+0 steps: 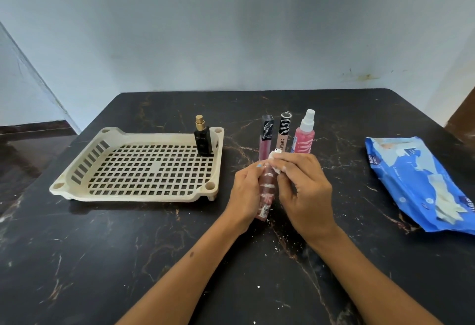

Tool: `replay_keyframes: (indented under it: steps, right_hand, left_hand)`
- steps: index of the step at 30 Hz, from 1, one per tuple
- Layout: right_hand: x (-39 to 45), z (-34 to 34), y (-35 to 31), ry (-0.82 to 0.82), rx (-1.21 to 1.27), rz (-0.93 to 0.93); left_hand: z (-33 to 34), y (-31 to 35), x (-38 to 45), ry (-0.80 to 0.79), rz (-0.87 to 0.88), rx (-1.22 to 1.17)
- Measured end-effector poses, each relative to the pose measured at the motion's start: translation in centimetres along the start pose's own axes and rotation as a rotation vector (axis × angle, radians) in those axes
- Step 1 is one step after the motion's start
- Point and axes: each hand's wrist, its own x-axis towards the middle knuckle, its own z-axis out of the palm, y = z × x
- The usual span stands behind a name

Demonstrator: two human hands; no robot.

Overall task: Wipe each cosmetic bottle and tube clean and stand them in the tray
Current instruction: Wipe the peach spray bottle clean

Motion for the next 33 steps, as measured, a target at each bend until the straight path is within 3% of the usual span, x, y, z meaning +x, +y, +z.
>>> replay_keyframes:
  steps: [3, 9, 16, 20, 25, 29, 33]
  right_hand:
    - [0.0, 0.0, 0.1, -0.065, -0.033, -0.118]
    - [-0.3, -0.2, 0.1, 0.007, 0.044, 0.075]
    - [-1.1, 0.0, -1.0, -0.065, 0.152, 0.015]
    - [-1.2, 0.1, -0.8, -0.037, 0.159, 0.086]
    - [-1.6, 0.0, -1.5, -0.074, 0.182, -0.033]
    - [-1.4, 0.3, -1.3, -0.042, 0.183, 0.074]
    - [-1.6, 0.0, -1.4, -0.068, 0.183, -0.023]
  left_hand:
    - [0.2, 0.1, -0.2, -0.004, 0.016, 0.006]
    - [-0.2, -0.1, 0.0, 0.024, -0.114, -0.159]
    - [-1.1, 0.3, 0.3, -0.014, -0.282, -0.471]
    - [-1.0, 0.4, 0.2, -0.003, -0.289, -0.508]
    - [-1.2, 0.3, 0.3, 0.013, -0.343, -0.511]
    - [-1.1, 0.5, 0.4, 0.014, -0.328, -0.536]
    - [-1.3, 0.4, 0.3, 0.012, -0.348, -0.542]
